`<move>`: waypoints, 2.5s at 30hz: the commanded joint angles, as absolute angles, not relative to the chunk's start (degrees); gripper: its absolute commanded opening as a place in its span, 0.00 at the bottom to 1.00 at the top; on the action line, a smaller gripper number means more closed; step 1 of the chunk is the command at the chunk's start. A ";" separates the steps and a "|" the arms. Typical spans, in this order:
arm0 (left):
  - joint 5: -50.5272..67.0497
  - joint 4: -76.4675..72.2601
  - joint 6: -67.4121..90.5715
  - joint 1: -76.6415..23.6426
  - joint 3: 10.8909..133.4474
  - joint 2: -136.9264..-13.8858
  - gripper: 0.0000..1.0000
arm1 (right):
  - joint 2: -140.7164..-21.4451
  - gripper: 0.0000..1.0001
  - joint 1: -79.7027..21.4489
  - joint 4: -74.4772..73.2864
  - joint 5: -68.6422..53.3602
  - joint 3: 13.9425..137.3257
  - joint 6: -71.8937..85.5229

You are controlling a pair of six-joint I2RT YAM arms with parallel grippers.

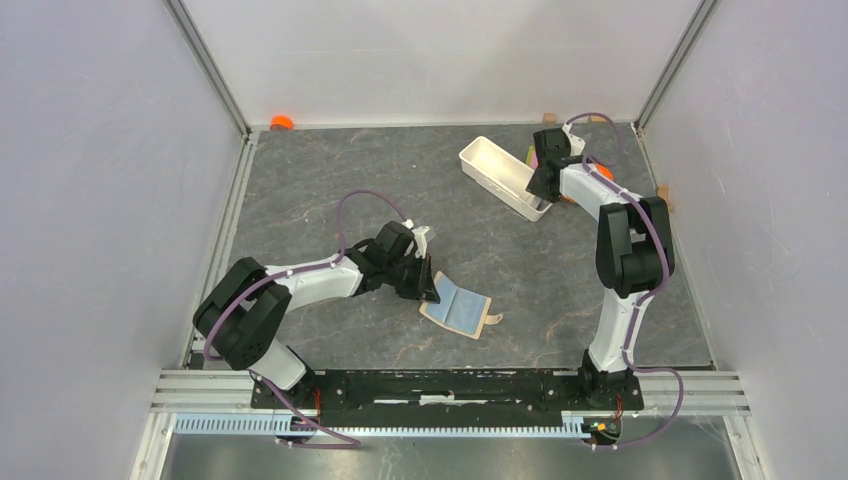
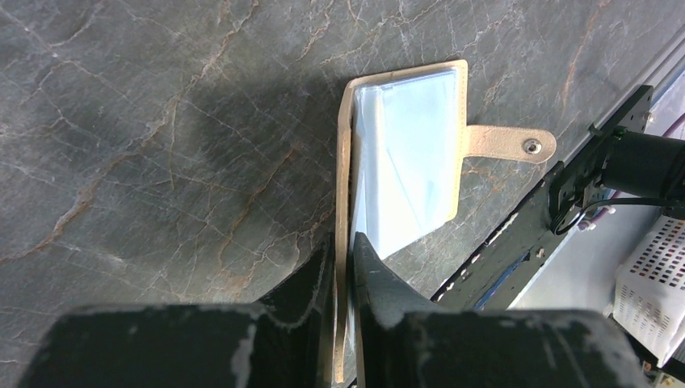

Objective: Put the credit cards into the card holder
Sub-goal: Pick up the credit card from the storage box.

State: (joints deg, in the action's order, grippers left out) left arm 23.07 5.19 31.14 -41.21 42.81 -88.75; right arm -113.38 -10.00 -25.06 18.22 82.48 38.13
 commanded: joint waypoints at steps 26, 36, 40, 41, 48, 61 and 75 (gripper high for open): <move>24.73 3.74 31.92 -40.96 42.80 -87.44 0.16 | -111.81 0.56 -9.93 -22.46 17.50 80.46 39.64; 24.61 3.91 31.86 -40.96 42.92 -87.25 0.16 | -110.33 0.57 -9.89 -20.35 16.61 81.88 39.64; 24.61 3.91 31.86 -40.96 42.89 -87.15 0.16 | -109.91 0.57 -9.88 -19.97 16.16 82.36 39.85; 24.61 3.89 31.82 -40.96 42.89 -87.15 0.16 | -109.82 0.56 -9.92 -19.87 16.11 82.36 39.98; 24.75 3.97 31.82 -40.97 42.90 -87.15 0.16 | -108.69 0.54 -9.91 -19.01 15.79 81.74 40.42; 25.05 3.91 31.80 -40.96 42.63 -87.04 0.16 | -108.19 0.40 -9.93 -19.36 15.60 81.10 40.50; 24.48 4.39 31.38 -40.96 42.84 -86.95 0.16 | -108.05 0.08 -9.93 -20.88 15.72 80.68 40.15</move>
State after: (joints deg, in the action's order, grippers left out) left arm 23.11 5.21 31.14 -41.21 42.76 -88.75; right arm -110.26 -9.85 -20.75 15.73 80.64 39.75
